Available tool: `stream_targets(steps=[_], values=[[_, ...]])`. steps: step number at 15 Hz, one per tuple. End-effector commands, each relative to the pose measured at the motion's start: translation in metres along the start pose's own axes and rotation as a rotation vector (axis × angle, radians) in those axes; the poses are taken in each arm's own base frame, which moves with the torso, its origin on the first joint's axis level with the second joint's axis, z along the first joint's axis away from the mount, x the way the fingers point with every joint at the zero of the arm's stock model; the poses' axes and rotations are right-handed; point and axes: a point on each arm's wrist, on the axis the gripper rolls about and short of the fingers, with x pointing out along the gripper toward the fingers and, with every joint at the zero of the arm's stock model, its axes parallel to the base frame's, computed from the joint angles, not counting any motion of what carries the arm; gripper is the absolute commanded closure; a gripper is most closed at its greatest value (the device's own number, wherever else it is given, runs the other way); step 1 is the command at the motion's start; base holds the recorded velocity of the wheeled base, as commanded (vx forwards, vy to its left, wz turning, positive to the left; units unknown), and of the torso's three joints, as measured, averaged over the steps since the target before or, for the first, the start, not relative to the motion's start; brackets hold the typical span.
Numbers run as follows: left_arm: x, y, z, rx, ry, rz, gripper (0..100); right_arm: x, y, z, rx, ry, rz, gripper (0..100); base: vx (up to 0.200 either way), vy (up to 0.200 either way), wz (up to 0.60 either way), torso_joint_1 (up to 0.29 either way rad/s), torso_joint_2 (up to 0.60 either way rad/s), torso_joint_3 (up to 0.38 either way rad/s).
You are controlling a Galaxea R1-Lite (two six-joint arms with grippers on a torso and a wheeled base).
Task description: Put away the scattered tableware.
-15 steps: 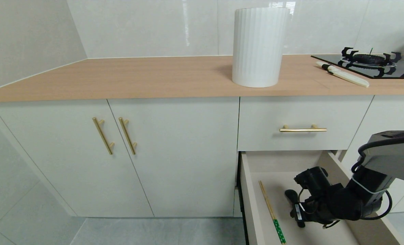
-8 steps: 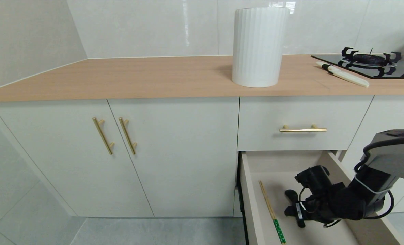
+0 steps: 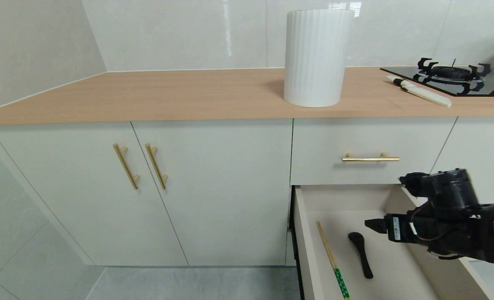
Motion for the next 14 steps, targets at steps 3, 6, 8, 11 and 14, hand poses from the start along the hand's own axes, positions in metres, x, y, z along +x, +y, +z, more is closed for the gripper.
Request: stream_targets(steps=[3, 6, 8, 11, 14], values=[[0.000, 0.000, 0.000, 0.017, 0.001, 0.000, 0, -0.079, -0.006, -0.006, -0.005, -0.145, 0.055, 0, 0.000, 0.000, 0.00, 0.000, 0.00, 0.000], [0.000, 0.000, 0.000, 0.001, 0.001, 0.000, 0, -0.081, -0.006, -0.008, -0.033, -0.147, 0.056, 0, 0.000, 0.000, 0.00, 0.000, 0.00, 0.000], [0.000, 0.000, 0.000, 0.001, 0.001, 0.000, 0, -0.083, -0.004, -0.010, -0.043, -0.147, 0.068, 0, -0.200, 0.000, 0.00, 0.005, 0.00, 0.005], [0.000, 0.000, 0.000, 0.001, 0.001, 0.000, 0, -0.095, -0.004, -0.011, -0.064, -0.186, 0.088, 0, -0.200, 0.000, 0.00, 0.004, 0.00, 0.004], [0.000, 0.000, 0.000, 0.001, 0.001, 0.000, 0, -0.097, -0.004, -0.014, -0.083, -0.183, 0.089, 0, -0.200, 0.000, 0.00, -0.004, 0.00, 0.002]])
